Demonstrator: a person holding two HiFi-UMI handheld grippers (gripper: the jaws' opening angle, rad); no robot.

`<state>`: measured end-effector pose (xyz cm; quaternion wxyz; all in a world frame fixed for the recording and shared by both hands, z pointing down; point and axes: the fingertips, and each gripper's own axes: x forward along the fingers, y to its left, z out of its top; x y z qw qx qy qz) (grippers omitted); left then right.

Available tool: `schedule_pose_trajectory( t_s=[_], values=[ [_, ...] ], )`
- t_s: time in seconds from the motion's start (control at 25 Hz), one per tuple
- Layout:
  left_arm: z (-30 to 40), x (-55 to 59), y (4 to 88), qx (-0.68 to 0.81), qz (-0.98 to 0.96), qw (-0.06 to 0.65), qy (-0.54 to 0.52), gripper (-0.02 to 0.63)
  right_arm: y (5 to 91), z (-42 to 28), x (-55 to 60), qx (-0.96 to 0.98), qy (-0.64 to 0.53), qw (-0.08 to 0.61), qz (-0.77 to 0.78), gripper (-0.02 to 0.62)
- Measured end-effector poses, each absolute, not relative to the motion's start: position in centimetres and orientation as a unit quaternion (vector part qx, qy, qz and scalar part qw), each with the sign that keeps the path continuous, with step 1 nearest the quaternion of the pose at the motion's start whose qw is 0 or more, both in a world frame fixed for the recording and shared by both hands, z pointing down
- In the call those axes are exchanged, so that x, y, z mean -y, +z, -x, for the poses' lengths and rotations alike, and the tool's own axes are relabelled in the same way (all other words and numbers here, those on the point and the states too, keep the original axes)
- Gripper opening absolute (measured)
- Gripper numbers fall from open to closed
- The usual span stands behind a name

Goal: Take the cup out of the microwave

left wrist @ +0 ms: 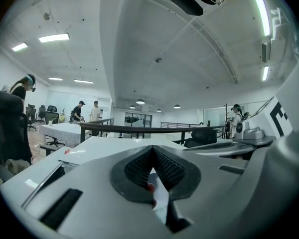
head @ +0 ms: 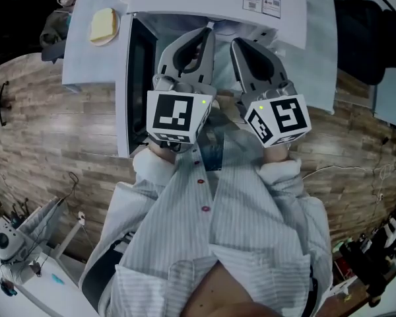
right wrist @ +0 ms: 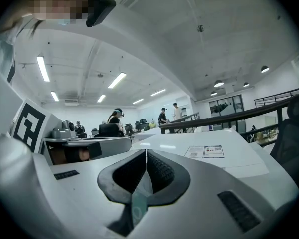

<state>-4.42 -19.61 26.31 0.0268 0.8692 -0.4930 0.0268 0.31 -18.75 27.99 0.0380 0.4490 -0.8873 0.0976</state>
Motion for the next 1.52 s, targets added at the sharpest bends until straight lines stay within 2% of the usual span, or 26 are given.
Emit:
schedule_pose_trajectory(
  t_s=[0.64,0.8,0.96,1.52],
  values=[
    [6.9,21.4,32.9,0.513,-0.856,0.057,0.032,0.008,34.7,1.7,20.8,0.882,0.125,0.051,-0.452,0.035],
    [6.8,21.7,34.2,0.519,-0.849,0.086,0.038,0.008,36.2,1.7,21.3,0.877,0.129,0.048,-0.460,0.035],
    [6.7,22.1,35.6,0.507,-0.859,0.062,0.039,0.008,37.9,1.6,21.6,0.872,0.133,0.047,-0.469,0.035],
    [6.9,22.4,40.0,0.502,-0.860,0.076,0.050,0.008,42.4,2.6,23.1,0.868,0.124,0.050,-0.478,0.037]
  ],
)
